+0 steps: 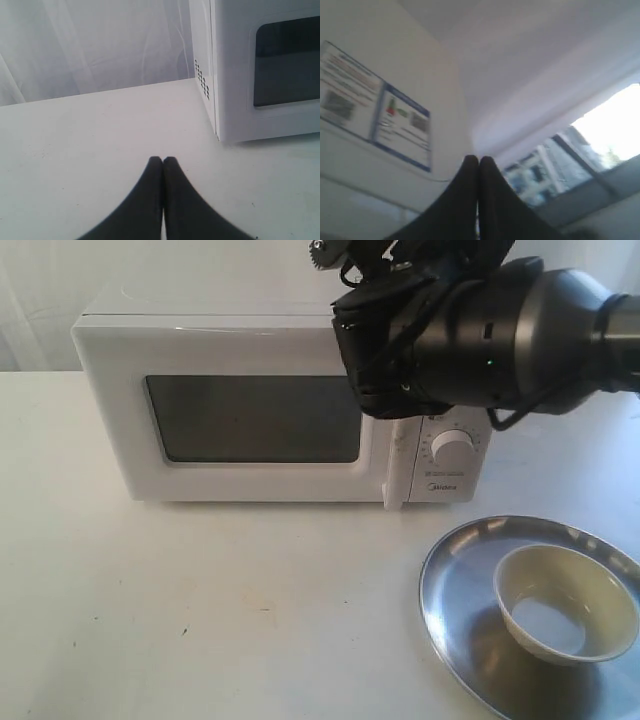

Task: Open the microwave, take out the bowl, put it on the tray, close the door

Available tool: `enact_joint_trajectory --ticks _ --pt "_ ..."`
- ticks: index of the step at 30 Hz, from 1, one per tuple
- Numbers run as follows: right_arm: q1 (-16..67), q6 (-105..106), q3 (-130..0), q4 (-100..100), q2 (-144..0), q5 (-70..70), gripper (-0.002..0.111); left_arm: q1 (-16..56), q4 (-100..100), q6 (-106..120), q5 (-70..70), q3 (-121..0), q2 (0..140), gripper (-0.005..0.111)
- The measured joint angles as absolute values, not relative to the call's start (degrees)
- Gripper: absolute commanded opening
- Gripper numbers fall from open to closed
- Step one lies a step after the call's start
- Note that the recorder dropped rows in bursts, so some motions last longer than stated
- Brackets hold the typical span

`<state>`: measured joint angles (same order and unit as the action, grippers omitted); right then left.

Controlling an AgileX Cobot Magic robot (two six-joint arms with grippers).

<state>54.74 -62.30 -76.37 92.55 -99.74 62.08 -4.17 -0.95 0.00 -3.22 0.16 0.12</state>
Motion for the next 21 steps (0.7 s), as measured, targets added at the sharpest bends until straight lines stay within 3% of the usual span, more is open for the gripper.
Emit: enact_joint_trajectory --ticks 9,16,21 --pt "60.43 -74.39 -59.80 91.22 -69.88 21.88 0.000 -4.17 -0.95 0.00 -3.22 0.16 0.12 0.000" --pt "60.54 -82.03 -42.24 91.22 -40.38 9.68 0.000 -4.17 -0.95 0.00 -3.22 0.16 0.12 0.000" --pt "60.54 -93.16 -30.42 91.13 -28.24 7.86 0.000 -4.17 -0.95 0.00 -3.22 0.16 0.12 0.000"
